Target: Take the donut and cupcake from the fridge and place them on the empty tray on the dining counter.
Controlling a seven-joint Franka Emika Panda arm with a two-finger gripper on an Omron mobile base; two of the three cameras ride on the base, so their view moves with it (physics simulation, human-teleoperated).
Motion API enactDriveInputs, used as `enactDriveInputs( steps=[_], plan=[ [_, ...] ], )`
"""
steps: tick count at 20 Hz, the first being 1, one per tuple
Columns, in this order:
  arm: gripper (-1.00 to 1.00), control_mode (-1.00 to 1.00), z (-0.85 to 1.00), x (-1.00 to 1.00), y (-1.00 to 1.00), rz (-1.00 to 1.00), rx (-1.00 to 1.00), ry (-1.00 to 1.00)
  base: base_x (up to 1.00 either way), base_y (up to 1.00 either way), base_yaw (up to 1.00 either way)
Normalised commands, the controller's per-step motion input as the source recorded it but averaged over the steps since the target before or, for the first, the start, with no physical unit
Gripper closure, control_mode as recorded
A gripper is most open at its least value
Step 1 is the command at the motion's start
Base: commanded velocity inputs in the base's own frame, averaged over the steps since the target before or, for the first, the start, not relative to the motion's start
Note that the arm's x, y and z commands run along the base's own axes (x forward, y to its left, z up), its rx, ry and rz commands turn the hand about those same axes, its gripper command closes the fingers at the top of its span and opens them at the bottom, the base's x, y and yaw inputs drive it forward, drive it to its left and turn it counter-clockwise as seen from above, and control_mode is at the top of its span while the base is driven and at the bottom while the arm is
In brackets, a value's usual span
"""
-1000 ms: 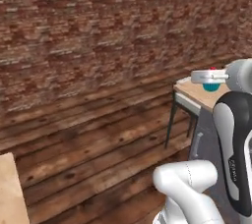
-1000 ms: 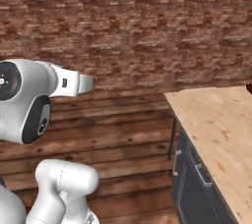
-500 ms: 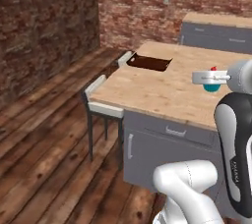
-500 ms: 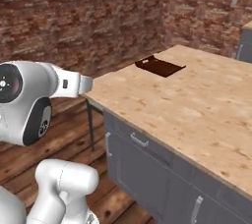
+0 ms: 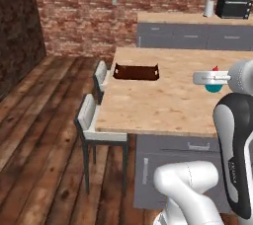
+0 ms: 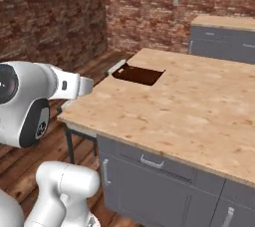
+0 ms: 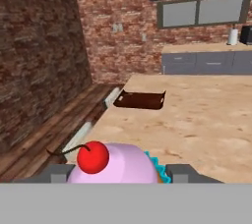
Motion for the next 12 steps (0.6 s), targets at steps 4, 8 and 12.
enactDriveInputs(
  steps=[4,8,12],
  plan=[
    [1.00,1.00,0.00,0.00,0.00,0.00,0.00,0.00,0.52,1.00,-0.10],
    [1.00,1.00,0.00,0.00,0.00,0.00,0.00,0.00,0.54,1.00,-0.08],
    [1.00,1.00,0.00,0.00,0.00,0.00,0.00,0.00,1.00,1.00,-0.47]
  ],
)
